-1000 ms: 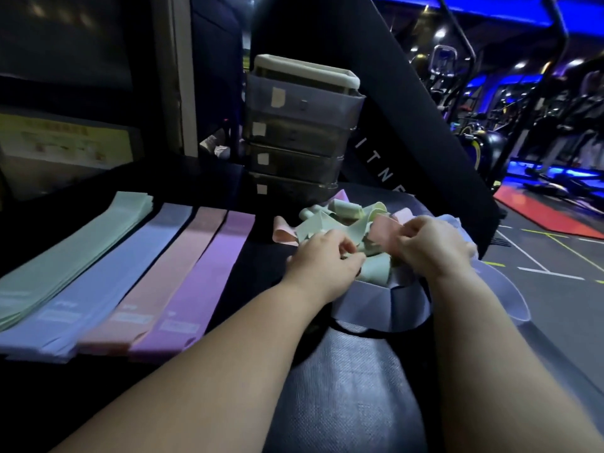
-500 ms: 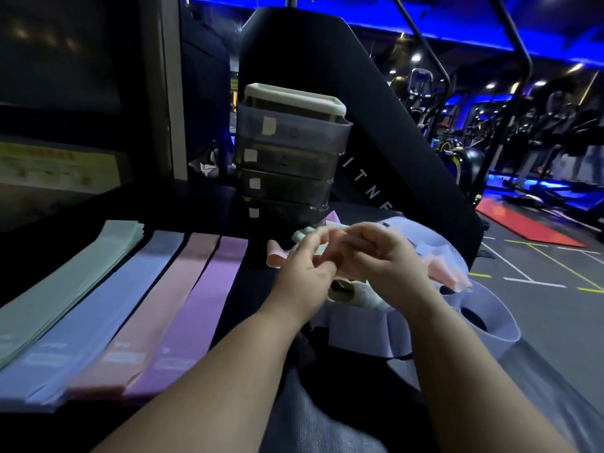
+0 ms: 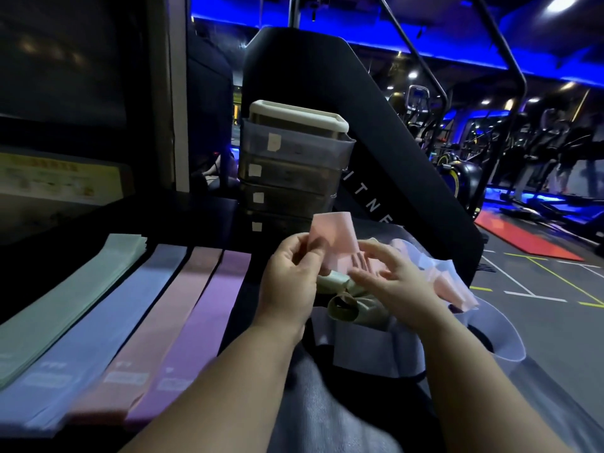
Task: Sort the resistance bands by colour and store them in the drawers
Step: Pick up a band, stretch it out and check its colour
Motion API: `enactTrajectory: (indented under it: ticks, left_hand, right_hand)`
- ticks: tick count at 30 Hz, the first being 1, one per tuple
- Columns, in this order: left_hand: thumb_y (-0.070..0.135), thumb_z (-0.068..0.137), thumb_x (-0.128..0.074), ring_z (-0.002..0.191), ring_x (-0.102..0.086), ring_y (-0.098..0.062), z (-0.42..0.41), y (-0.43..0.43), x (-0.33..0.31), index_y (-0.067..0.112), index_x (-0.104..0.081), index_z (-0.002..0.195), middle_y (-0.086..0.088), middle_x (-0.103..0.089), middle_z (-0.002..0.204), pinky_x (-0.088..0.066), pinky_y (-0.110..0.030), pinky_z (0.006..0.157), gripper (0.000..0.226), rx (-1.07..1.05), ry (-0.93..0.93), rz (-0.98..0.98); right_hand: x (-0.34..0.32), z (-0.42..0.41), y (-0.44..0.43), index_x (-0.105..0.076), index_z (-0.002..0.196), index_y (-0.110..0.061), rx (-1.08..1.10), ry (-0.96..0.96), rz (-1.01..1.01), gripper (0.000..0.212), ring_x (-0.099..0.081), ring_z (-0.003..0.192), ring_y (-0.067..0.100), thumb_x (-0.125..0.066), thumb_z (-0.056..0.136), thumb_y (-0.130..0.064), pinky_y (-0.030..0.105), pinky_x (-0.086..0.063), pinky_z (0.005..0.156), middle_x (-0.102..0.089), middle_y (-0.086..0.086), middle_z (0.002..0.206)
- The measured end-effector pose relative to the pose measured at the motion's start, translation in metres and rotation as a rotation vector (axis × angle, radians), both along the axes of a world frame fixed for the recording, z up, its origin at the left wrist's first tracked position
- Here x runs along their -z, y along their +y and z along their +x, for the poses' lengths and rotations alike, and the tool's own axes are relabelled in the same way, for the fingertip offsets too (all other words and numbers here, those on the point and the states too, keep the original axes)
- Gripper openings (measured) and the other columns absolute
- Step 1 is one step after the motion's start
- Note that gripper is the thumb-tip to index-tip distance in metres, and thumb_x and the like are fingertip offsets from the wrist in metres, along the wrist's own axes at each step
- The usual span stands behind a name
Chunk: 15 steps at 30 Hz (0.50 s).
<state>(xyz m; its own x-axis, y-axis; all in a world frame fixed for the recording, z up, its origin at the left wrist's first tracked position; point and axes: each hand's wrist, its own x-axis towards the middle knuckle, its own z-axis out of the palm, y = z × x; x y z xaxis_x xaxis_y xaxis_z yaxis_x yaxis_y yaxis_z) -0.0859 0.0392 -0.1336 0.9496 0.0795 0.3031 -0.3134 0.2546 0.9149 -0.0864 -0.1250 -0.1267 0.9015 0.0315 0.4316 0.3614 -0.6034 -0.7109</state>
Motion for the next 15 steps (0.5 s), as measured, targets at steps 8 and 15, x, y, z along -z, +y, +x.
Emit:
enactTrajectory:
  ticks: [8, 15]
  left_hand:
    - [0.019, 0.097, -0.056, 0.046, -0.055, -0.002, -0.001, 0.012, -0.014, 0.018, -0.061, 0.086, 0.008, -0.063, 0.058, -0.045, -0.015, 0.045, 0.012, 0.019, 0.095, -0.423]
    - [0.024, 0.097, -0.057, 0.052, -0.057, -0.003, 0.001, 0.011, -0.012, 0.02, -0.062, 0.089, 0.006, -0.063, 0.064, -0.046, -0.016, 0.047, 0.01, -0.007, 0.113, -0.414]
  right_hand:
    - [-0.004, -0.007, 0.008, -0.069, 0.103, -0.036, 0.057, 0.02, -0.189, 0.033, -0.057, 0.09, -0.003, -0.082, 0.073, -0.035, 0.016, -0.043, 0.079, -0.062, -0.022, 0.095]
    - [0.0, -0.002, 0.014, -0.067, 0.11, -0.036, 0.213, 0.061, -0.436, 0.034, -0.053, 0.098, 0.007, -0.075, 0.078, -0.044, 0.024, -0.037, 0.078, -0.054, -0.021, 0.091]
